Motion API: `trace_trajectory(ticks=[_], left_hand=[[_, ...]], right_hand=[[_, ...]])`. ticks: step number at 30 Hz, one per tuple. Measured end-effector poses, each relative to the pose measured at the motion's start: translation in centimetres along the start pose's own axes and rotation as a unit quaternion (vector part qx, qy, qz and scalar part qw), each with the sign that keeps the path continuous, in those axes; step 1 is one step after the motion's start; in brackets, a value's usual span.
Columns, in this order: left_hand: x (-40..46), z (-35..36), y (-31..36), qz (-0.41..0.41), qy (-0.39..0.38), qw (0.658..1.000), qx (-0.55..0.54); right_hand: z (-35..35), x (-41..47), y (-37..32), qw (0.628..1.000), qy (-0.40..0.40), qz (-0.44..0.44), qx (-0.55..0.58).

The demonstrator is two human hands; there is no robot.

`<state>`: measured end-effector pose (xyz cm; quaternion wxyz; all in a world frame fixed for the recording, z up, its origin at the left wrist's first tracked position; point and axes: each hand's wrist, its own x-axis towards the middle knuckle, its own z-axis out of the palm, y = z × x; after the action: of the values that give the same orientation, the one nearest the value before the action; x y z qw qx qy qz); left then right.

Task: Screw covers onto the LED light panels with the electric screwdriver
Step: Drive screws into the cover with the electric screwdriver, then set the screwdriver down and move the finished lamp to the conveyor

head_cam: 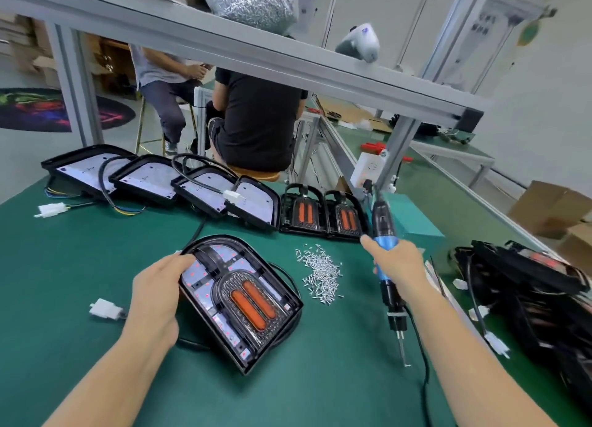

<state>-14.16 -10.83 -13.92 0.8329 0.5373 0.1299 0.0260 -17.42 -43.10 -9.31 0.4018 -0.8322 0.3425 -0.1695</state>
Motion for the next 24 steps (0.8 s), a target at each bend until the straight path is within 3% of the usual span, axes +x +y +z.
trace_trajectory(ticks=[7,15,24], left_hand=[[0.1,-0.2,0.0,-0.008,-0.002,1.0,0.007],[0.2,0.1,-0.4,-0.029,0.006,0.999,-0.023],[-1.0,0.7,0.2,-0.025,-0.014,0.998,-0.061]], right_hand=[[2.3,0.7,1.8,0.967,-0.036,0.03,-0.251],[2.3,0.6,2.6,0.939,-0.047,0.009,-0.342],[2.1,-0.1,4.9,0.926,0.021,-0.012,-0.377]])
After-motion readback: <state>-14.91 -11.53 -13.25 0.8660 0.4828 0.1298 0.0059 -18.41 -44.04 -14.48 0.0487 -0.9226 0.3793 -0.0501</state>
